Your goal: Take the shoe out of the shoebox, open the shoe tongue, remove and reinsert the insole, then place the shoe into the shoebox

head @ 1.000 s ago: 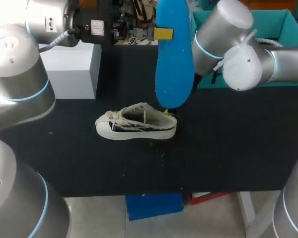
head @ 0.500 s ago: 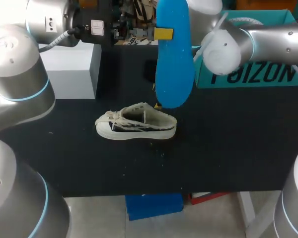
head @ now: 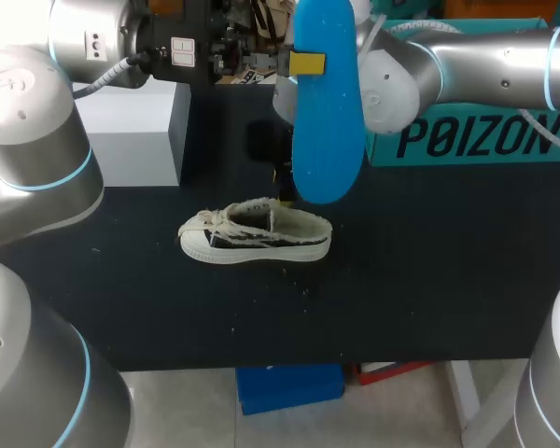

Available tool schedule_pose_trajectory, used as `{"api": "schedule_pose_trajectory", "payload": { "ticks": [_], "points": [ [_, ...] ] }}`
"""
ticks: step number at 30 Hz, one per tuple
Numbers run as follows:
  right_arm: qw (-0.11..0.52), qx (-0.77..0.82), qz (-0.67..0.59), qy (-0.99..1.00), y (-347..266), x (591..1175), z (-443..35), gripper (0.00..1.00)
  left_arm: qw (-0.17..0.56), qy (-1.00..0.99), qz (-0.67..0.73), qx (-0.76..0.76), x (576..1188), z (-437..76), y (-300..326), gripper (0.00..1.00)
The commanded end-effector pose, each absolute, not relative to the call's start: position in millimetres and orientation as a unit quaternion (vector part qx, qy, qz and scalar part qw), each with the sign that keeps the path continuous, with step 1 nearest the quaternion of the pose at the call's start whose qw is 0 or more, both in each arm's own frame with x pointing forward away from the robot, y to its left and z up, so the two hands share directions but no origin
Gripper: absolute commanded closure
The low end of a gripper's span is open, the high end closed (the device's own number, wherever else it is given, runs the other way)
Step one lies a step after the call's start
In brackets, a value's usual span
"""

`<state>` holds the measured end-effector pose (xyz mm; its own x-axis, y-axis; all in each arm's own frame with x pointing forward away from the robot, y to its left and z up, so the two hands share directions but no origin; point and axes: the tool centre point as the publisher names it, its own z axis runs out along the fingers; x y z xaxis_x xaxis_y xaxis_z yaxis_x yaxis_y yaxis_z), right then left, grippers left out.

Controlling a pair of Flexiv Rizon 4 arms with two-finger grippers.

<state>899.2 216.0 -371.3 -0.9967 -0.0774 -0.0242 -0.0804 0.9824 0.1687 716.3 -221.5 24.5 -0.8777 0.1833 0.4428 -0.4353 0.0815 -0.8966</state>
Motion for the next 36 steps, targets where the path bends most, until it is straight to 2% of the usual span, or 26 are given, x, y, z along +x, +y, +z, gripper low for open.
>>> {"api": "schedule_pose_trajectory", "payload": {
  "ticks": [1,4,12,18,28,36],
  "points": [
    [0.007,-0.036,0.067,0.997,214.5,898.4,-367.5,0.44,0.229,-0.698,0.672,0.091,715.5,23.2,-222.6,1.0],
    [0.007,-0.028,0.061,0.998,204.4,895.3,-363.7,0.39,0.229,-0.698,0.672,0.091,715.5,23.2,-222.6,1.0],
    [0.012,-0.014,0.048,0.999,189.3,889.7,-351.5,0.43,0.229,-0.698,0.672,0.091,715.5,23.2,-222.6,1.0],
    [0.016,-0.01,0.043,0.999,188.8,886.0,-344.5,0.42,0.229,-0.698,0.672,0.091,715.5,23.2,-222.6,1.0],
    [0.019,-0.011,0.043,0.999,205.7,883.6,-342.4,0.39,0.229,-0.698,0.672,0.091,715.5,23.2,-222.6,1.0],
    [0.02,-0.013,0.046,0.999,219.0,880.5,-342.8,0.42,0.229,-0.698,0.672,0.091,715.5,23.2,-222.6,1.0]
  ]
}}
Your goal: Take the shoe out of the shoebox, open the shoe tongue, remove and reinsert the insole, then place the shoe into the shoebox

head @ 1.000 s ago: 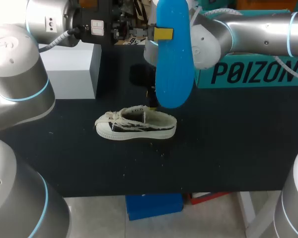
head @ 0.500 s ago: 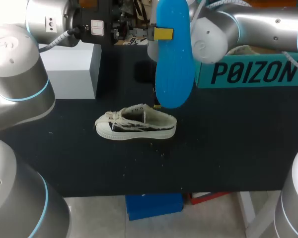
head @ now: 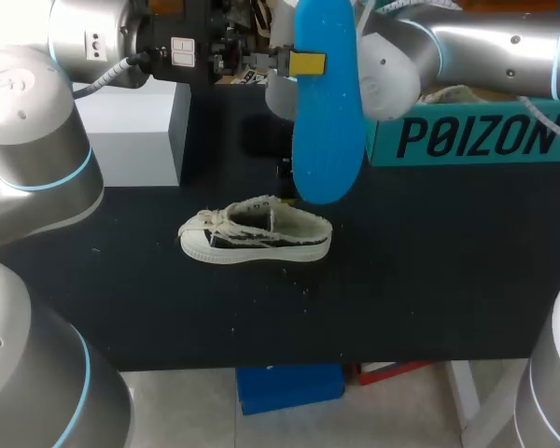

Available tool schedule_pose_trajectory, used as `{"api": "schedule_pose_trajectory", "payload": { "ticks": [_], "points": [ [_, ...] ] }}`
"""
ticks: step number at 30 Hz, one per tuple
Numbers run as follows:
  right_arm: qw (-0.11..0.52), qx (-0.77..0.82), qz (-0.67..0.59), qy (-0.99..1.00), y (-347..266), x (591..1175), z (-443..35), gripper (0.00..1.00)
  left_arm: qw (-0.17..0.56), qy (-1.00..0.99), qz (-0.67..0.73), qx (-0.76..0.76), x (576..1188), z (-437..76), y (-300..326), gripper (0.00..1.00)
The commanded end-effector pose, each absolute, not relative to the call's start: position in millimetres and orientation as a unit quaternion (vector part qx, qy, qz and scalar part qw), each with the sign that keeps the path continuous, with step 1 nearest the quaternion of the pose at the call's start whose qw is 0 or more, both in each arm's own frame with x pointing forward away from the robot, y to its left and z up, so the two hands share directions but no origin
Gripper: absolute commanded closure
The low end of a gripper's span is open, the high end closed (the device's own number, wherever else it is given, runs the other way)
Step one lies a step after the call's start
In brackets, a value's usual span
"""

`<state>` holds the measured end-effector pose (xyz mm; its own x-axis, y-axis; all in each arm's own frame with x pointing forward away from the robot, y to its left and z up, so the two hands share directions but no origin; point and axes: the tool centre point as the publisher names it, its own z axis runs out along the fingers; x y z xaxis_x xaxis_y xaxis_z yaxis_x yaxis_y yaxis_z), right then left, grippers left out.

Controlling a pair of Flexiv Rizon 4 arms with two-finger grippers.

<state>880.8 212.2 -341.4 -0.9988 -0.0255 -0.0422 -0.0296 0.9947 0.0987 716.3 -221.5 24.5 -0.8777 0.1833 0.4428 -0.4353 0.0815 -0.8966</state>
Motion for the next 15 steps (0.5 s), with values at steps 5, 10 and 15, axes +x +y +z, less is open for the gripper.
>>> {"api": "schedule_pose_trajectory", "payload": {
  "ticks": [5,10,15],
  "points": [
    [0.018,-0.013,0.049,0.999,225.4,878.9,-347.1,0.42,0.229,-0.698,0.672,0.091,715.5,23.2,-222.6,1.0],
    [0.01,-0.01,0.059,0.998,229.2,881.0,-358.4,0.48,0.229,-0.698,0.672,0.091,715.5,23.2,-222.6,1.0],
    [0.001,-0.009,0.07,0.997,231.3,886.0,-371.9,0.51,0.229,-0.698,0.672,0.091,715.5,23.2,-222.6,1.0]
  ]
}}
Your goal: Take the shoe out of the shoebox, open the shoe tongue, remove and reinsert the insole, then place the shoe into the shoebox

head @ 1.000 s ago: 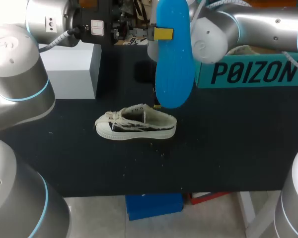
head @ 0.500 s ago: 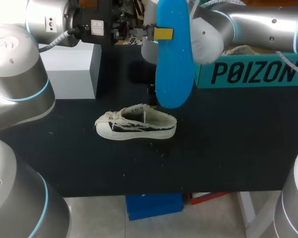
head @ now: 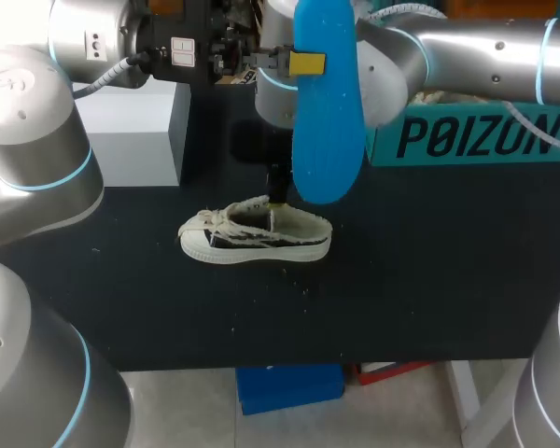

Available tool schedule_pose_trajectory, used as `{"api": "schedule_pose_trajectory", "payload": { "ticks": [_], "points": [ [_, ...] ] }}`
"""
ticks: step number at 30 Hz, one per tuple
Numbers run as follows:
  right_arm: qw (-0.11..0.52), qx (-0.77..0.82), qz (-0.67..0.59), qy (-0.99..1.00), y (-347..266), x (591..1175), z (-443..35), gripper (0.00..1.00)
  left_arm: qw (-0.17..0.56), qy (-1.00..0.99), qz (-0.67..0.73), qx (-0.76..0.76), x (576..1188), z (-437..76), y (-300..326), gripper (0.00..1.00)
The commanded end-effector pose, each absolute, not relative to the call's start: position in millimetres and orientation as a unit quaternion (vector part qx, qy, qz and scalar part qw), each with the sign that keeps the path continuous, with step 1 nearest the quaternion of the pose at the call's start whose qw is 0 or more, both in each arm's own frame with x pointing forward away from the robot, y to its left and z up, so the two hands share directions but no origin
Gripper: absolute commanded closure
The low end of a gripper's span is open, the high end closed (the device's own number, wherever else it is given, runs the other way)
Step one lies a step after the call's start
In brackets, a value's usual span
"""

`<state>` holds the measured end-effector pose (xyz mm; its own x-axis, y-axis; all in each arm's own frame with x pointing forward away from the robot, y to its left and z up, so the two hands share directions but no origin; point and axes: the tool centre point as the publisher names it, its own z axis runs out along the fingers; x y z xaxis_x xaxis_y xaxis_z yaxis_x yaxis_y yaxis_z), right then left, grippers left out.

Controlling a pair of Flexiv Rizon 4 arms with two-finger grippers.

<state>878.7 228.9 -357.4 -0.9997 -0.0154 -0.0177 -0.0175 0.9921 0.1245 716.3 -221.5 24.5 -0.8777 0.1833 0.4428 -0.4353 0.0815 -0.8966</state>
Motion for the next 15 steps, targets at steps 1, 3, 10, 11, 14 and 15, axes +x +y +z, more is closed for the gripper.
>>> {"api": "schedule_pose_trajectory", "payload": {
  "ticks": [1,3,10,11,14,15],
  "points": [
    [0.0,-0.009,0.071,0.997,230.9,887.1,-374.3,0.52,0.229,-0.698,0.672,0.091,715.5,23.2,-222.6,1.0],
    [-0.005,-0.007,0.073,0.997,229.2,888.7,-379.0,0.53,0.229,-0.698,0.672,0.091,715.5,23.2,-222.6,1.0],
    [-0.021,-0.002,0.079,0.997,224.9,887.9,-393.7,0.53,0.229,-0.698,0.672,0.091,715.5,23.2,-222.6,1.0],
    [-0.023,-0.001,0.08,0.997,224.4,887.4,-395.8,0.53,0.229,-0.698,0.672,0.091,715.5,23.2,-222.6,1.0],
    [-0.029,0.0,0.082,0.996,224.4,885.4,-401.0,0.55,0.229,-0.698,0.672,0.091,715.5,23.2,-222.6,1.0],
    [-0.031,0.0,0.083,0.996,224.9,884.8,-402.3,0.55,0.229,-0.698,0.672,0.091,715.5,23.2,-222.6,1.0]
  ]
}}
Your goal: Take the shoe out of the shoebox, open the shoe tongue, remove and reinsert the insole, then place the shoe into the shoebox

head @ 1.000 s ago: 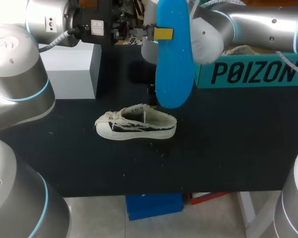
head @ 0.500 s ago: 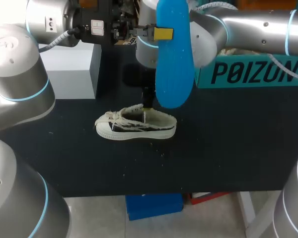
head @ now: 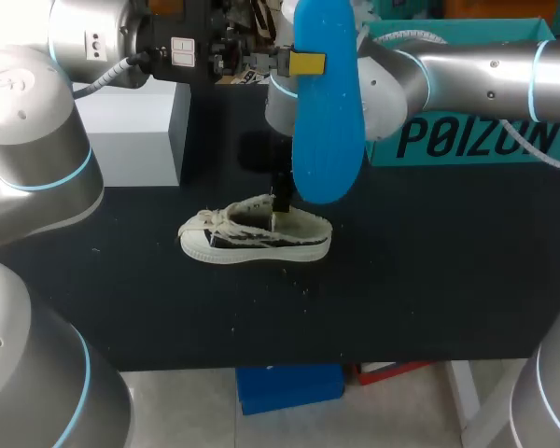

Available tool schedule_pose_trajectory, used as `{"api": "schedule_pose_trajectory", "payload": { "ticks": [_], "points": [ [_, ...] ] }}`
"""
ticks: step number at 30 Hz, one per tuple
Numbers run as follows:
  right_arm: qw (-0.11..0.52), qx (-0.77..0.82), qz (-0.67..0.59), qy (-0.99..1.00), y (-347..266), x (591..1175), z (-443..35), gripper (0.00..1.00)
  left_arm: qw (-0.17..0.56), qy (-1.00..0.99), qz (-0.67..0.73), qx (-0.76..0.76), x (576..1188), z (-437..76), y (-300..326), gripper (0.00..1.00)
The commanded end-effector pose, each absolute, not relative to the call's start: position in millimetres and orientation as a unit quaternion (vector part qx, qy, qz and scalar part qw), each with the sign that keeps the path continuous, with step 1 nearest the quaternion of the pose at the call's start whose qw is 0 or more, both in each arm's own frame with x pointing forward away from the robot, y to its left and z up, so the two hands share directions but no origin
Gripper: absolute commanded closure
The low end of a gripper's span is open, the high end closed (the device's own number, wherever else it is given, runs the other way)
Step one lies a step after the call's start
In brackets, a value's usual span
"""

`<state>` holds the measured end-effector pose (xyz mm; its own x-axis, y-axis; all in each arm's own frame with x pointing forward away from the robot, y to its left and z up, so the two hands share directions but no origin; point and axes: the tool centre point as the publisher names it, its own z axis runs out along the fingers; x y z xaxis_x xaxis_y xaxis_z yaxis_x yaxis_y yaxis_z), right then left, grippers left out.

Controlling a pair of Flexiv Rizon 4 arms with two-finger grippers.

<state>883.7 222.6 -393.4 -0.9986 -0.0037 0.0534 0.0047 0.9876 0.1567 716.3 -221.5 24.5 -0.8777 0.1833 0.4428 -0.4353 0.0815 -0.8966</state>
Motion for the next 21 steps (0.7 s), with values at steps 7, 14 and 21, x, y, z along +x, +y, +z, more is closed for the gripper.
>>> {"api": "schedule_pose_trajectory", "payload": {
  "ticks": [7,14,21],
  "points": [
    [0.047,0.01,-0.084,-0.995,235.1,881.4,-411.0,0.57,0.229,-0.698,0.672,0.091,715.5,23.2,-222.6,1.0],
    [0.076,0.03,-0.07,-0.994,244.2,878.8,-415.1,1.0,0.229,-0.698,0.672,0.091,715.5,23.2,-222.6,1.0],
    [0.09,0.035,-0.073,-0.993,245.1,878.0,-415.9,1.0,0.229,-0.698,0.672,0.091,715.5,23.2,-222.6,1.0]
  ]
}}
